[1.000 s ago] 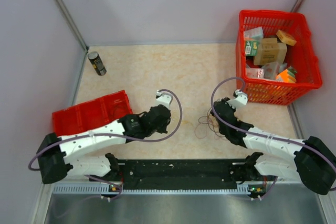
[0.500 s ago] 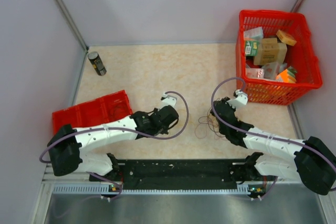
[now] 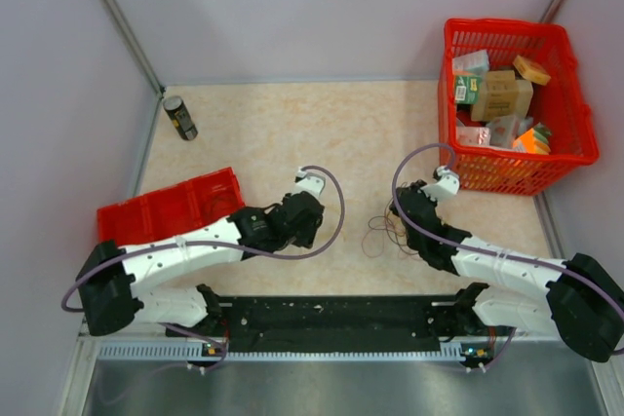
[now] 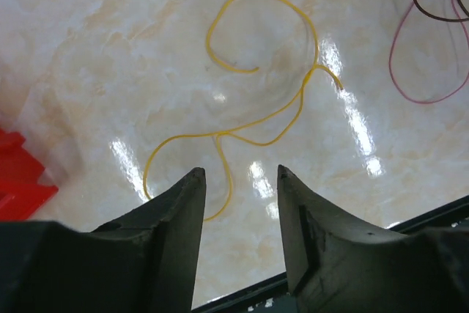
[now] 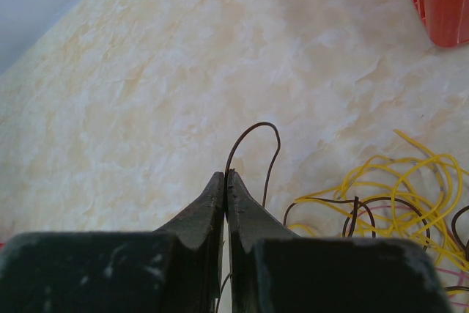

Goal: Untangle the cables

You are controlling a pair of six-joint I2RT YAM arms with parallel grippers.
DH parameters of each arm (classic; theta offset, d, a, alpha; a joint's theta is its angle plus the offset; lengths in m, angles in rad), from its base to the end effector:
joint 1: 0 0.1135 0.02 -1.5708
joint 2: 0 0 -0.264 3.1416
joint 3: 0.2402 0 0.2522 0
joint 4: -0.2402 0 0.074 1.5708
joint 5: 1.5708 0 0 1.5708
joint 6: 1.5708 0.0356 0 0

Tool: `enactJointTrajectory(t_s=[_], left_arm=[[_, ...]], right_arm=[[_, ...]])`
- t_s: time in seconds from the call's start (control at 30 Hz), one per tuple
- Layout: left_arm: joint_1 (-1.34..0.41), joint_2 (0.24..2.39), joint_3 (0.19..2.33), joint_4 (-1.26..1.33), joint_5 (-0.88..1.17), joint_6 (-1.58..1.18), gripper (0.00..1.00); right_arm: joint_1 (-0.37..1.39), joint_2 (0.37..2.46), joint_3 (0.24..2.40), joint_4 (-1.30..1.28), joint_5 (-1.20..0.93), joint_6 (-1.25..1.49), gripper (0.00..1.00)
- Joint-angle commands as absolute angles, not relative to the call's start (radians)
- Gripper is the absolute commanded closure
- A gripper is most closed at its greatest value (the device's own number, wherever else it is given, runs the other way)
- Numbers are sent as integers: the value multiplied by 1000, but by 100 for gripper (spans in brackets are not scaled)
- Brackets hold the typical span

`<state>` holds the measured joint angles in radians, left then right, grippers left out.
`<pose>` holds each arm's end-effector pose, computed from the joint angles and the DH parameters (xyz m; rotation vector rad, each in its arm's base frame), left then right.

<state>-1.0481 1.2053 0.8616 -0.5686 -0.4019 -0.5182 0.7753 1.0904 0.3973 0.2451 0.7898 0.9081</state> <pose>0.1328 -0.2026 0.2496 0.4659 2.3530 -0.2314 0.1706 0.1318 0.1944 0.6013 1.7979 0.3509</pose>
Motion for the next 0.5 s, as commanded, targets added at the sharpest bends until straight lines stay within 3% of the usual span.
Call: enactJointTrajectory(t_s=[0.0,0.03,0.13,0.47], left_arm=[[-1006,1327,943,-443,-313,-488,48],[-1006,1351,971,-445,-293,-476,44],[-1006,1417,1011,-440,-258,-447,18],[-988,1525,959,-367,-170,-217,13]], right_arm=[[765,1085,393,287,798,894,100],[765,1081,393,287,796,893,100],[765,1075,385,293,799,894,100],[710,1046,345,330,721,910,100]])
